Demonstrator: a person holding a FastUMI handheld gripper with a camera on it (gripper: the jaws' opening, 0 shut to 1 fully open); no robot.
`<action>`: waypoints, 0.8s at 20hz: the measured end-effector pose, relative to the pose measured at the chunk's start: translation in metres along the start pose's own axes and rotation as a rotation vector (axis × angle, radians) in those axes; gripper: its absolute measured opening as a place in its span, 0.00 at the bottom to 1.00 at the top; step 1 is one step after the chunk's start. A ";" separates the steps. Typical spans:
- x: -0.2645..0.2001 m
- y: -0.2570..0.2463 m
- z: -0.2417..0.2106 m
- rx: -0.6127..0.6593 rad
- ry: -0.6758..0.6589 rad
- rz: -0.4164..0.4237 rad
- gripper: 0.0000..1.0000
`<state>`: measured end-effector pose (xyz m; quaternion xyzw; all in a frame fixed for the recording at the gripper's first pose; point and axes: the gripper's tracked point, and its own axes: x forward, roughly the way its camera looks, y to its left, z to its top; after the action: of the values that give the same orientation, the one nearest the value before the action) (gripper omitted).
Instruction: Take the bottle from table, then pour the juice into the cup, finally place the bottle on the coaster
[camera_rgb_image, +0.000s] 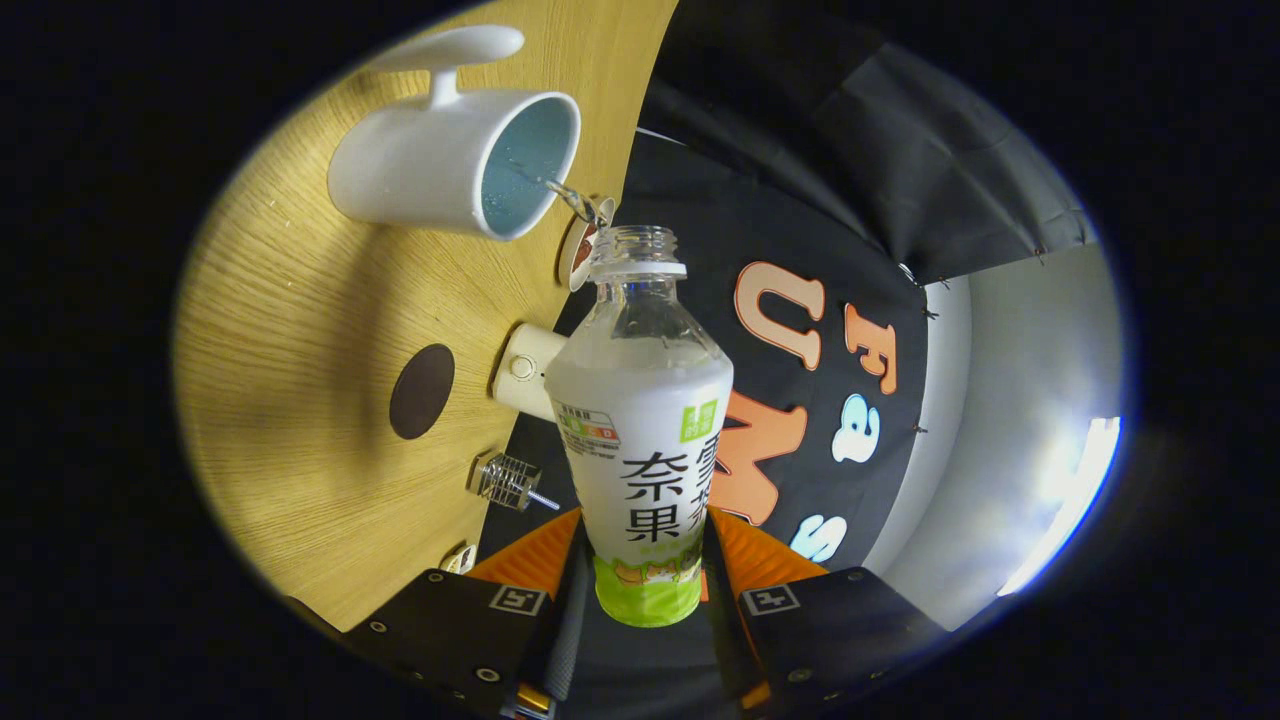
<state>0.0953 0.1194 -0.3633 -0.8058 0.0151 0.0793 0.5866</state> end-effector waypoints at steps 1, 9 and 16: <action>-0.001 -0.001 0.001 -0.008 -0.004 -0.001 0.56; 0.002 -0.003 0.007 -0.048 -0.025 -0.003 0.56; 0.006 -0.014 0.009 -0.098 -0.044 -0.024 0.56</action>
<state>0.1017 0.1329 -0.3539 -0.8317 -0.0113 0.0905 0.5477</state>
